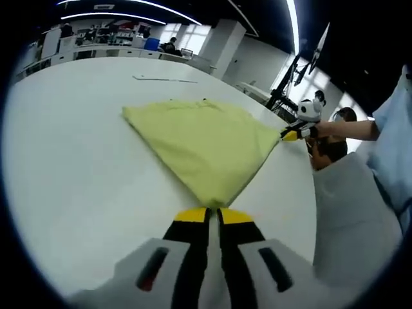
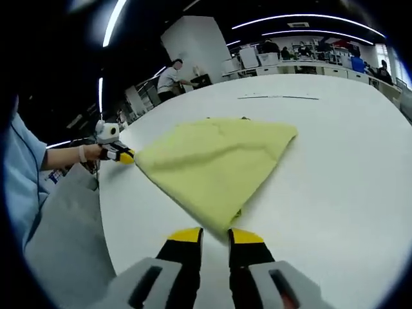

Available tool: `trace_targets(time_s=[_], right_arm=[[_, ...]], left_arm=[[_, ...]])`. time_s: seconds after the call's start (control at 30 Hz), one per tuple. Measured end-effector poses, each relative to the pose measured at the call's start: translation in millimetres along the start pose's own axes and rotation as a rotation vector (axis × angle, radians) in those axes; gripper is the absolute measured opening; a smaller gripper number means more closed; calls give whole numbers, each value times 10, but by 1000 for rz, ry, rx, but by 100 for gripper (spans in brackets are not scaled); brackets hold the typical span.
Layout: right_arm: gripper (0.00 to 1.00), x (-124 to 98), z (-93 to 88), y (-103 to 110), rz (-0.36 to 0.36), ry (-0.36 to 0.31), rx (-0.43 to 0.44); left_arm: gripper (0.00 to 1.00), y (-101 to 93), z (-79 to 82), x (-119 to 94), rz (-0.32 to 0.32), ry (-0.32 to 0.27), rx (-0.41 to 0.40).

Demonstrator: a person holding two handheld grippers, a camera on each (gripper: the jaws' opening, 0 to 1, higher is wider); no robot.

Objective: Fold the garment on the visible template until the final outline fits inside the template.

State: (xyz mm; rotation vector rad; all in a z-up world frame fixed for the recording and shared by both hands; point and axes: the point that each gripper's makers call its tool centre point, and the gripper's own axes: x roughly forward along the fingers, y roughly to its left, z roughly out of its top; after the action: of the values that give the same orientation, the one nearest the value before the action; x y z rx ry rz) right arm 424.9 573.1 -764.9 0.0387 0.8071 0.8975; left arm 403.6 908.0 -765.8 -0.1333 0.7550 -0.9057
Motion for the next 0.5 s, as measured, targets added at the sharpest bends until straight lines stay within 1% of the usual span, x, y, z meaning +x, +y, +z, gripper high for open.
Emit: trace_targets(time_s=[0.17,0.23,0.33,0.5], right_arm=[[0,-13,-10,-29,-4,5,-5],[0,-35,-2,-41,-1,2,8],[0,-59,3,-65,-5,4,2],[0,-58,-13,-48,5,11,18]], left_arm=[[0,8,-27,-15,-2,2,-3],[0,23,-20,-41,4,-1,-1],[0,27,-23,-67,7,1,11],[0,60,-53,-131,15,4,5]])
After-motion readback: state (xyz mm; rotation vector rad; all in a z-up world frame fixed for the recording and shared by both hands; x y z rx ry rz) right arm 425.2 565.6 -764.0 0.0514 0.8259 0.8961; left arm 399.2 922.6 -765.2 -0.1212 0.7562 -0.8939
